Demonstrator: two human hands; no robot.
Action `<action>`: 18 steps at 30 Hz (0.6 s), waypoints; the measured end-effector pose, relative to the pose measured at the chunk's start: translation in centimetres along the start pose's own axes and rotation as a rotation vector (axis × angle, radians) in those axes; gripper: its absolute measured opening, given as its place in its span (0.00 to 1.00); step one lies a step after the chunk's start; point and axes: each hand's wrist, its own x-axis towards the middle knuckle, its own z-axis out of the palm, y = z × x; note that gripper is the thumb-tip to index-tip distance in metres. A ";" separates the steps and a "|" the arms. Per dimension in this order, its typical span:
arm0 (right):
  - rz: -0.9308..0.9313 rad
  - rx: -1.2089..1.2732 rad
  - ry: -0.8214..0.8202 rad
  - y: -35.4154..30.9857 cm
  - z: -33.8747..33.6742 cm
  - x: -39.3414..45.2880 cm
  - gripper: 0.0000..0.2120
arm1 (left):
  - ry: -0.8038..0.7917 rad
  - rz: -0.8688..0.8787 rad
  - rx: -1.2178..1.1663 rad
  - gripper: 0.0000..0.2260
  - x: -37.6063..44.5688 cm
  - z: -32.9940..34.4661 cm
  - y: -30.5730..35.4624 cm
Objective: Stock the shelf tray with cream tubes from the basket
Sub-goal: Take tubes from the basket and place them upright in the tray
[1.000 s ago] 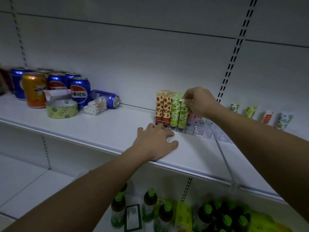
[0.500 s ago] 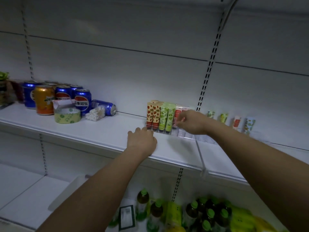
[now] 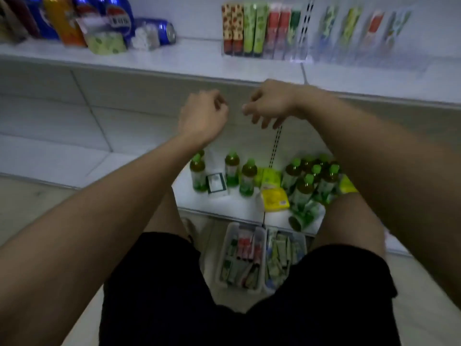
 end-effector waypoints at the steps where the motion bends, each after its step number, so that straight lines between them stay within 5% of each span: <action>1: 0.016 0.035 -0.030 0.9 2.2 0.1 0.10 | -0.074 -0.064 -0.002 0.09 -1.4 1.3 -1.0; 7: 0.232 0.162 -0.302 7.6 16.1 0.4 0.13 | -0.567 -0.312 0.018 0.10 -8.6 10.3 -6.7; 12: 0.434 0.219 -0.437 14.5 24.5 0.0 0.07 | -0.792 -0.424 -0.011 0.12 -12.9 17.4 -10.1; 18: 0.605 0.289 -0.510 22.3 32.2 -0.5 0.16 | -0.924 -0.526 0.046 0.13 -15.7 26.0 -14.4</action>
